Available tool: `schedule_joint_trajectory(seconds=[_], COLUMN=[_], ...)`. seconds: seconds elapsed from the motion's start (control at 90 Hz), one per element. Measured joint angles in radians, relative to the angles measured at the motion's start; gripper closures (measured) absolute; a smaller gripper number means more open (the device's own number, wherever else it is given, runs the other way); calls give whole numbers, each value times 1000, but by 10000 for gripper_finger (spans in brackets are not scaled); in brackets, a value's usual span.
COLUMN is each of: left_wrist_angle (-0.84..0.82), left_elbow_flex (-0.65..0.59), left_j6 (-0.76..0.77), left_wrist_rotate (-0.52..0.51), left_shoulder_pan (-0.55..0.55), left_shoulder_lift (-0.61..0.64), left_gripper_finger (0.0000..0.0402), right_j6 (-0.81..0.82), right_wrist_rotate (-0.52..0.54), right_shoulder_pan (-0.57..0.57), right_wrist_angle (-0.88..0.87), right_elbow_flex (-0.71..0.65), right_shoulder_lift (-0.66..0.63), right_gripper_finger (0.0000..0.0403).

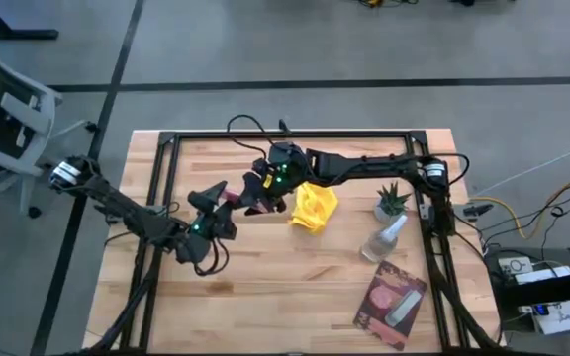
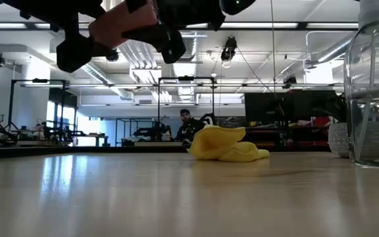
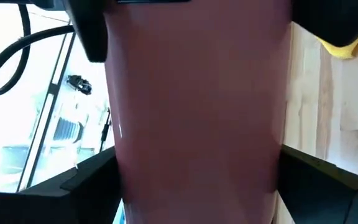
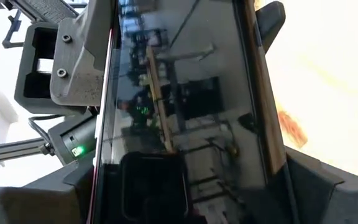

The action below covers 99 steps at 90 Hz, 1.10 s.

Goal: Apply microfiber cloth
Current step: Wipe the back of the pink cellphone with a microfiber cloth

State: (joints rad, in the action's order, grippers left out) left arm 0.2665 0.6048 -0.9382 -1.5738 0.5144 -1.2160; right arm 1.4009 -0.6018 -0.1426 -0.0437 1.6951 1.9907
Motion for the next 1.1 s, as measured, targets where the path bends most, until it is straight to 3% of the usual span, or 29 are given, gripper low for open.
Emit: schedule_joint_trajectory(seconds=[0.144, 0.756, 1.1], left_wrist_angle=[1, 5, 11], left_elbow_flex=[-1, -26, -47], left_j6=[1, 59, 44], left_wrist_rotate=[2, 42, 47], left_shoulder_pan=[-6, -8, 15], left_shoulder_lift=[0, 0, 1], left_gripper_finger=[83, 83, 83], right_j6=[-19, -97, -110], right_wrist_rotate=[2, -6, -100], right_shoulder_pan=[0, 0, -4], right_wrist_angle=[-4, -9, -11], right_elbow_flex=[0, -2, -3], right_shoulder_lift=[0, 1, 1], right_gripper_finger=[89, 70, 71])
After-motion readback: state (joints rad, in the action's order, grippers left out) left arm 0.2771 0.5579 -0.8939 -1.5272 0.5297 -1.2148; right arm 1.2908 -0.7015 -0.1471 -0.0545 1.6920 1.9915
